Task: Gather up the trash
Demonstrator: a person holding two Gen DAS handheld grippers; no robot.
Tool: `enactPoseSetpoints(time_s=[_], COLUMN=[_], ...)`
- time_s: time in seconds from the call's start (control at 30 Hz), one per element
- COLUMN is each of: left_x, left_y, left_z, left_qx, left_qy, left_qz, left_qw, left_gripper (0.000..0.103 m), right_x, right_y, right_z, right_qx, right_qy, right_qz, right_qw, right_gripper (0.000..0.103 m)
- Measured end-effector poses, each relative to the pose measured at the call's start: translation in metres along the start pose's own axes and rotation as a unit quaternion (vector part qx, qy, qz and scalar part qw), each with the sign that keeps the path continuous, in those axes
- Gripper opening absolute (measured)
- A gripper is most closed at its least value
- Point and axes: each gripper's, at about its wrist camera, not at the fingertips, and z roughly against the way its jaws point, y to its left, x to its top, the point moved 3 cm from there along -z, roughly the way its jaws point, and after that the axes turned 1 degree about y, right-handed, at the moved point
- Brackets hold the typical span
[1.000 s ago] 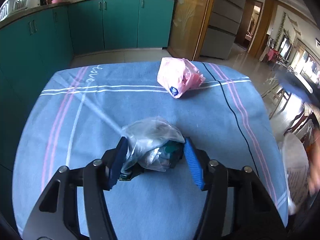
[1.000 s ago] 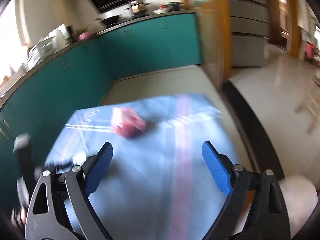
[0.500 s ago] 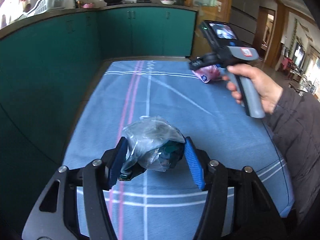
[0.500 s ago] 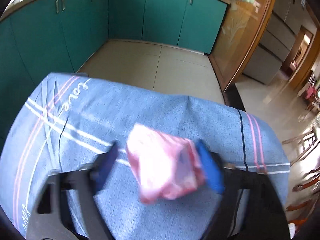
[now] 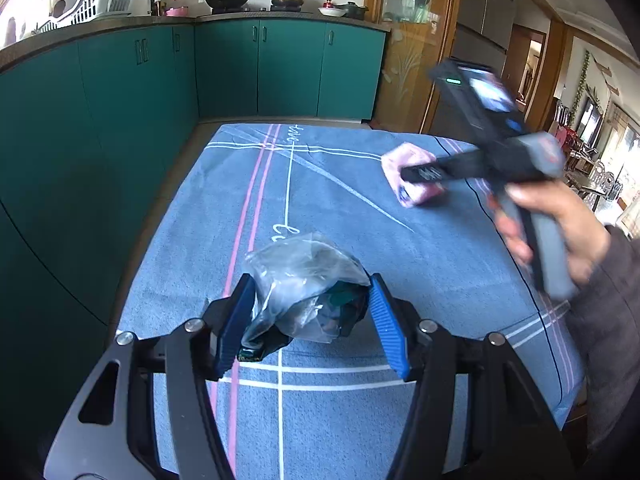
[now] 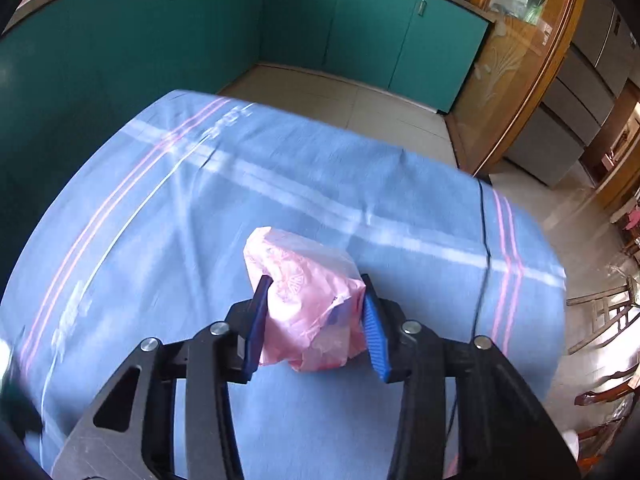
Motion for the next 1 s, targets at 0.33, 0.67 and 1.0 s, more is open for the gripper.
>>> enactPoseSetpoints(time_s=[0.33,0.67,1.0], left_x=[-0.024,-0.04,-0.044], left_y=[-0.028,-0.057,-0.059], left_z=[-0.01,-0.009,-0.006], left_qx=[-0.026,-0.036,-0.034], left_qy=[0.026,0.041,0.036], left_qz=[-0.037,-0.072,-0.076], left_qw=[0.9986,0.9959,0.9959], left_gripper=[0.059,0.059,0.063], right_x=[-0.119,-0.163,-0.166], right_y=[-0.006,-0.017,-0.018], right_z=[0.117,0.131,0.124], right_qx=[0.036,-0.007,-0.003], right_qy=[-0.053,-0.031,-0.031], right_qz=[-0.046,-0.085,-0.099], right_qw=[0.997,0.996,0.995], right_gripper=[0.043,0.044,0.054])
